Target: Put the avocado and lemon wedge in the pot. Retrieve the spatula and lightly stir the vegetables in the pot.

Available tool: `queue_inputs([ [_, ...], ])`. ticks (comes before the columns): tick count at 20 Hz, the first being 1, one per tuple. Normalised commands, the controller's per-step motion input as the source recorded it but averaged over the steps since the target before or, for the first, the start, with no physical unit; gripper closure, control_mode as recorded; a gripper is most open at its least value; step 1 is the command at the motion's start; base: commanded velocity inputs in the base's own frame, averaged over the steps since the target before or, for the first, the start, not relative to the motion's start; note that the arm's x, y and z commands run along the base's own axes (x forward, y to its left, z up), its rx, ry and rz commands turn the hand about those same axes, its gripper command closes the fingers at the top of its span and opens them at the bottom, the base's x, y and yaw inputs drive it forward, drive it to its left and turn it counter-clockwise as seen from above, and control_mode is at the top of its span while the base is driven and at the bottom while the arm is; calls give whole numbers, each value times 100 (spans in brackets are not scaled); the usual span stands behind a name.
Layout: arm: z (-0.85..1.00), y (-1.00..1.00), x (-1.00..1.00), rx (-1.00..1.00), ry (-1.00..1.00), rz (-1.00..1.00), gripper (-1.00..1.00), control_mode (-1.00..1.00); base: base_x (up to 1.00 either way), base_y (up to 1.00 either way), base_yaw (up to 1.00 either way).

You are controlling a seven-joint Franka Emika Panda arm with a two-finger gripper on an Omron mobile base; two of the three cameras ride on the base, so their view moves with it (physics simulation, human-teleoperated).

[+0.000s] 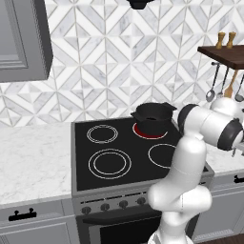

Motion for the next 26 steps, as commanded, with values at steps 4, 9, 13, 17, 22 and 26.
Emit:
queue_inputs([
  [4,-7,0,0,0,0,1,-100,-100,0,0,0],
  [9,-6,0,0,0,0,0,-100,-100,0,0,0],
  [13,-11,0,0,0,0,0,-100,-100,0,0,0],
  [17,-14,0,0,0,2,0,-100,-100,0,0,0],
  [22,-3,0,0,0,0,0,-100,-100,0,0,0],
  [26,-7,0,0,0,1,0,-100,-100,0,0,0],
])
